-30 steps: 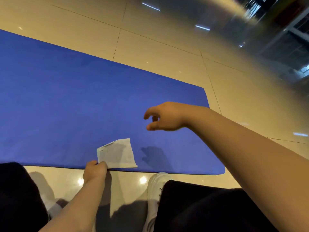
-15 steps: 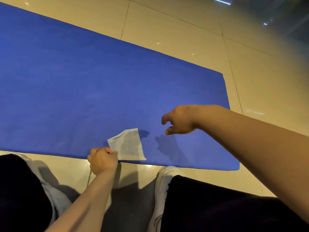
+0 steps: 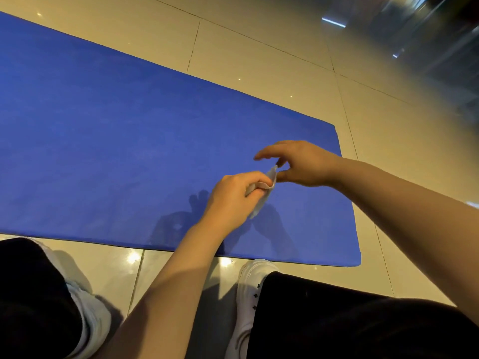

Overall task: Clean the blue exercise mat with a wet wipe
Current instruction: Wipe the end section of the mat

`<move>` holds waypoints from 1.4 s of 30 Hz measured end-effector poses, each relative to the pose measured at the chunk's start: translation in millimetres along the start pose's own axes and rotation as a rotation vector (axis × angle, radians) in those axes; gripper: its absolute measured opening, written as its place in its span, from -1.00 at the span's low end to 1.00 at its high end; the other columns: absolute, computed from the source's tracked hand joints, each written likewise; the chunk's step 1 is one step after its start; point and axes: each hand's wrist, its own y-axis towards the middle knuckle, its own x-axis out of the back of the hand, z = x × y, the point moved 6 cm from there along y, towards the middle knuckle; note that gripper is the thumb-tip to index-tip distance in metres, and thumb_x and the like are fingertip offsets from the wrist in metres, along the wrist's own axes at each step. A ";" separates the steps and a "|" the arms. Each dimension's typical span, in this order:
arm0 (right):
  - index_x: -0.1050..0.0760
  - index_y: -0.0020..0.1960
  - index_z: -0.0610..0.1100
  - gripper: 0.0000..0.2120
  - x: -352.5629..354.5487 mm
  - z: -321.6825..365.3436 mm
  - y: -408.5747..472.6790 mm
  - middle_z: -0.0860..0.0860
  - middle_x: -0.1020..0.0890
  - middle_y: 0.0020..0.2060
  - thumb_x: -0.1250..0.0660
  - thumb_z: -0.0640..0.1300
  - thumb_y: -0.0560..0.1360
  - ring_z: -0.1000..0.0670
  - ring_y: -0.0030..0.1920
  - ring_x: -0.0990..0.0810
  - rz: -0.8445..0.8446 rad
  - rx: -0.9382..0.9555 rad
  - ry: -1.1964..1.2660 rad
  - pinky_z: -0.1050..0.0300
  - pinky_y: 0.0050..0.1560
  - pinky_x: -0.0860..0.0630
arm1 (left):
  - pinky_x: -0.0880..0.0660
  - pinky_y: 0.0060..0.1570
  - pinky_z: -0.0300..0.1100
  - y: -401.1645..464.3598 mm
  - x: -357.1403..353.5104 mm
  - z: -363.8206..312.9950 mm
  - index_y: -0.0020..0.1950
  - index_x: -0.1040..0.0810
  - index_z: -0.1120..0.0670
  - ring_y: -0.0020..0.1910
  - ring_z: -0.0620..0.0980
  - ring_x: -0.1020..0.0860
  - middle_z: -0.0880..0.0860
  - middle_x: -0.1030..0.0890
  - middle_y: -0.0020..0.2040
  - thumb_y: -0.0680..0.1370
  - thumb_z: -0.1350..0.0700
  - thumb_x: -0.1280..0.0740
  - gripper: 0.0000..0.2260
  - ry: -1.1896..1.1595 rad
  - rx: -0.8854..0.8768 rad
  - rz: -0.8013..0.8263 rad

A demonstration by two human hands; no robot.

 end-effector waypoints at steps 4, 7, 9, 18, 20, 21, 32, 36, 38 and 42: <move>-0.58 0.07 -0.06 -0.86 -1.3 -8.3 -7.5 -0.01 -0.62 0.09 -0.42 -0.12 0.51 -0.04 0.15 -0.56 0.067 -0.075 0.052 0.06 0.12 -0.47 | -0.52 -0.11 -0.20 0.9 8.9 2.8 -0.15 -0.56 -0.21 -0.18 -0.13 -0.57 -0.10 -0.65 -0.17 0.52 0.16 -0.43 -0.76 -0.129 0.044 -0.065; -0.52 0.21 -0.09 -0.77 -9.9 -22.3 -15.6 0.00 -0.56 0.04 -0.36 -0.09 0.57 -0.04 0.06 -0.51 0.168 -0.179 -0.024 0.14 0.01 -0.39 | -0.53 -0.09 -0.27 1.3 18.7 17.1 -0.12 -0.58 -0.15 -0.15 -0.22 -0.59 -0.18 -0.63 -0.14 0.48 0.17 -0.50 -0.78 -0.255 0.086 -0.061; -0.49 0.26 -0.11 -0.74 -12.7 -33.2 -20.1 -0.01 -0.55 0.05 -0.32 -0.09 0.59 -0.02 0.02 -0.47 0.208 -0.218 -0.059 0.14 0.00 -0.38 | -0.49 -0.16 -0.37 -0.4 21.9 28.2 -0.14 -0.58 -0.07 -0.23 -0.30 -0.56 -0.17 -0.62 -0.17 0.46 0.19 -0.52 -0.81 -0.314 0.162 -0.048; -0.44 -0.12 -0.12 -0.86 -6.3 -62.5 -22.6 -0.05 -0.58 -0.14 -0.24 -0.22 0.62 0.03 -0.22 -0.63 0.105 -0.322 0.262 0.23 -0.28 -0.50 | -0.51 -0.24 -0.33 -5.6 17.5 55.4 -0.16 -0.52 0.10 -0.32 -0.18 -0.51 -0.15 -0.56 -0.36 0.51 0.24 -0.45 -0.86 -0.465 0.314 0.082; -0.45 -0.12 -0.14 -0.86 -5.2 -64.8 -23.5 -0.08 -0.58 -0.14 -0.25 -0.24 0.62 0.02 -0.21 -0.63 0.075 -0.327 0.376 0.23 -0.23 -0.52 | -0.55 -0.21 -0.32 -5.2 17.8 58.7 -0.17 -0.49 0.09 -0.28 -0.19 -0.52 -0.17 -0.56 -0.34 0.55 0.21 -0.41 -0.86 -0.502 0.335 0.039; -0.46 -0.11 -0.14 -0.86 -4.2 -65.1 -24.0 -0.09 -0.59 -0.14 -0.25 -0.26 0.62 0.02 -0.21 -0.63 0.059 -0.329 0.446 0.22 -0.21 -0.53 | -0.56 -0.22 -0.32 -4.8 17.2 59.3 -0.16 -0.47 0.08 -0.23 -0.19 -0.53 -0.15 -0.56 -0.28 0.58 0.18 -0.38 -0.85 -0.516 0.344 0.017; -0.48 -0.07 -0.12 -0.92 -5.6 -74.2 -24.4 -0.09 -0.62 -0.21 -0.30 -0.17 0.61 -0.02 -0.31 -0.62 0.023 -0.385 0.497 0.20 -0.29 -0.61 | -0.46 -0.44 -0.27 -5.1 -0.8 66.8 -0.08 -0.48 0.05 -0.32 -0.02 -0.51 0.02 -0.57 -0.18 0.63 0.14 -0.32 -0.91 -0.321 0.352 0.075; -0.50 -0.09 -0.09 -0.89 -16.8 -77.3 -19.9 -0.04 -0.61 -0.23 -0.40 -0.10 0.54 0.03 -0.35 -0.58 0.107 -0.364 0.391 0.23 -0.35 -0.53 | -0.39 -0.52 -0.31 -8.3 -6.5 74.6 -0.07 -0.49 0.09 -0.44 -0.09 -0.50 0.03 -0.57 -0.30 0.64 0.12 -0.30 -0.90 -0.297 0.387 0.037; -0.49 -0.15 -0.08 -0.87 -21.2 -78.3 -14.8 -0.04 -0.61 -0.25 -0.38 -0.11 0.55 0.04 -0.36 -0.56 0.132 -0.342 0.345 0.22 -0.34 -0.50 | -0.37 -0.52 -0.34 -10.5 -10.2 79.0 -0.06 -0.48 0.11 -0.50 -0.17 -0.49 0.04 -0.56 -0.31 0.65 0.11 -0.27 -0.88 -0.325 0.429 0.008; -0.47 -0.14 -0.09 -0.86 -29.5 -84.0 -5.8 -0.04 -0.62 -0.26 -0.31 -0.14 0.60 0.00 -0.31 -0.61 0.102 -0.330 0.378 0.17 -0.27 -0.57 | -0.50 -0.41 -0.33 -12.5 -15.3 85.4 -0.11 -0.46 0.07 -0.29 -0.06 -0.53 0.11 -0.56 -0.20 0.66 0.11 -0.25 -0.84 -0.384 0.471 -0.059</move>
